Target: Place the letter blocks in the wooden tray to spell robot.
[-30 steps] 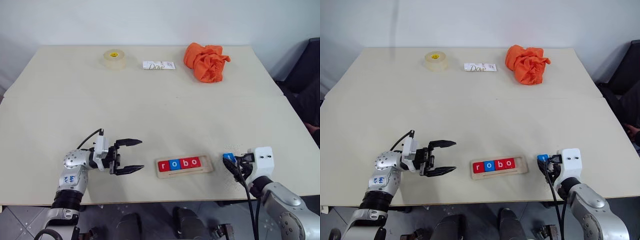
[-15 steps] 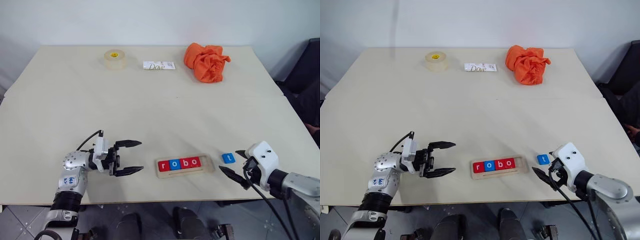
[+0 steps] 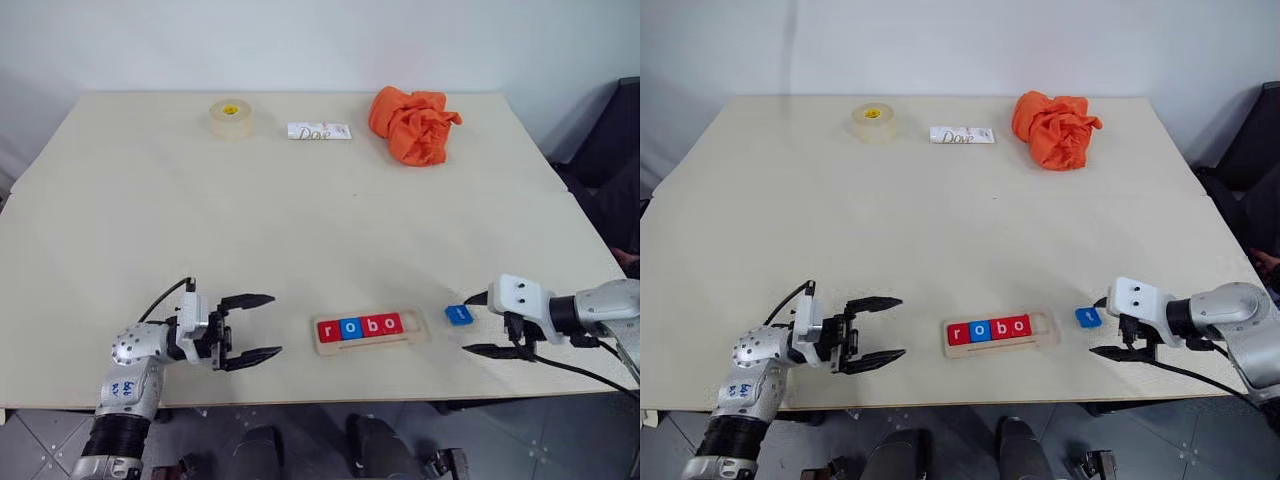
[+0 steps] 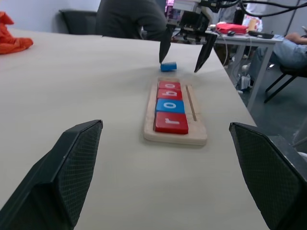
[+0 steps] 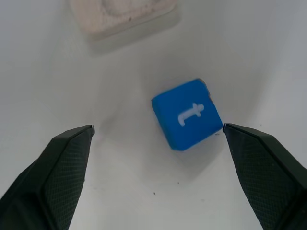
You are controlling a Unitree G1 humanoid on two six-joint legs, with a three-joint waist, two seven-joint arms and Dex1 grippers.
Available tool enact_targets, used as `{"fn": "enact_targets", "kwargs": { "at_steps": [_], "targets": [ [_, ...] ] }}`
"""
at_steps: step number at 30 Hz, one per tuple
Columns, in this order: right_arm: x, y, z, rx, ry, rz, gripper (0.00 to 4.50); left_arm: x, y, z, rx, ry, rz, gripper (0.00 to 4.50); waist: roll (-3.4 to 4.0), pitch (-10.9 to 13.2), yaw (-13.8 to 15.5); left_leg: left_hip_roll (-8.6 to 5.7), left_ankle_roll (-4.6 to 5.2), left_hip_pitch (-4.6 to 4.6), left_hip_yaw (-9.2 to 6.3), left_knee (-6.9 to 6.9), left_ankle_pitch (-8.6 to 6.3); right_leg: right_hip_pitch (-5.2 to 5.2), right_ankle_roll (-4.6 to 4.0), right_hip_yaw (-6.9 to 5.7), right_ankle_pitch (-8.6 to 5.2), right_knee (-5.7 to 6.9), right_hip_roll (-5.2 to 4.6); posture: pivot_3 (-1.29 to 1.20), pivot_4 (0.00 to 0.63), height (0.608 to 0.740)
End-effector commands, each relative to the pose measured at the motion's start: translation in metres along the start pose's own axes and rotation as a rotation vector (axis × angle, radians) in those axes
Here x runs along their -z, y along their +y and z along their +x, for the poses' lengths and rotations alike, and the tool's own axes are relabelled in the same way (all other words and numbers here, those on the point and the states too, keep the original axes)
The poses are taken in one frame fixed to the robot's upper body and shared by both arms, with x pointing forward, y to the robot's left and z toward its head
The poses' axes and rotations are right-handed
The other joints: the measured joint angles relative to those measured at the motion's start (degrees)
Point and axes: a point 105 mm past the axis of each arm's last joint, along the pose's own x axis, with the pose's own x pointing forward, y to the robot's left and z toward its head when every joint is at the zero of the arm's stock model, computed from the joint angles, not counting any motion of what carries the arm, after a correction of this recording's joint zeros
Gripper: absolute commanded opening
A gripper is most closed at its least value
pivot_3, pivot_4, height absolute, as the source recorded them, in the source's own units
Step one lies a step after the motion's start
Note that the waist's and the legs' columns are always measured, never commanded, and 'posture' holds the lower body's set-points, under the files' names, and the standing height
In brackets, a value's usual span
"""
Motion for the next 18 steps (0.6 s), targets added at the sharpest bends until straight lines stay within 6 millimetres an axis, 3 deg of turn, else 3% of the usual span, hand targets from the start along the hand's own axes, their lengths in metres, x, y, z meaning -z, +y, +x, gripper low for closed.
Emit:
{"fn": "enact_targets", "kwargs": {
  "at_steps": [1, 6, 7, 9, 17, 18],
  "targets": [
    [0.002, -0.003, 0.005, -0.034, 0.01, -0.043, 4.49, -0.011, -0.002, -0.001, -0.018, -0.024, 0.033, 4.5, 0.0, 0.0, -0.01, 0.0, 0.0, 0.0, 0.0, 0.0, 0.0, 0.0, -0.08, 0.0, -0.04, 0.01, -0.01, 0.0, 0.15, 0.74],
    [0.004, -0.011, 0.012, -0.061, 0.013, -0.067, 4.49, -0.012, -0.006, -0.004, -0.047, -0.016, 0.032, 4.5, -0.02, -0.01, -0.33, 0.01, 0.0, 0.1, 0.03, 0.06, 0.0, 0.07, -0.21, 0.03, -0.11, 0.13, -0.03, 0.0, 0.15, 0.74],
    [0.003, -0.011, 0.014, -0.065, 0.007, -0.069, 4.32, -0.013, -0.007, -0.005, -0.052, -0.014, 0.032, 4.5, -0.03, -0.02, -0.35, 0.01, 0.0, 0.13, 0.03, 0.07, 0.0, 0.1, -0.28, 0.03, -0.15, 0.14, -0.03, 0.0, 0.15, 0.74],
    [0.001, -0.012, 0.017, -0.072, -0.003, -0.074, 3.9, -0.013, -0.009, -0.007, -0.062, -0.009, 0.031, 4.5, -0.07, -0.04, -0.6, 0.02, 0.0, 0.17, 0.03, 0.11, 0.0, 0.11, -0.31, 0.03, -0.16, 0.23, -0.04, 0.0, 0.15, 0.74],
    [-0.003, -0.017, 0.022, -0.069, -0.022, -0.09, 1.47, -0.014, -0.01, -0.009, -0.077, -0.002, 0.034, 4.5, -0.13, -0.08, -1.66, 0.01, 0.02, 0.34, 0.14, 0.18, 0.07, 0.23, -0.68, 0.13, -0.27, 0.31, -0.13, 0.0, 0.15, 0.74],
    [-0.007, -0.02, 0.021, -0.061, -0.034, -0.091, 1.46, -0.014, -0.009, -0.009, -0.077, -0.002, 0.035, 4.5, -0.13, -0.08, -1.67, 0.01, 0.02, 0.35, 0.15, 0.2, 0.07, 0.24, -0.68, 0.13, -0.27, 0.32, -0.13, 0.0, 0.15, 0.74]
  ]
}}
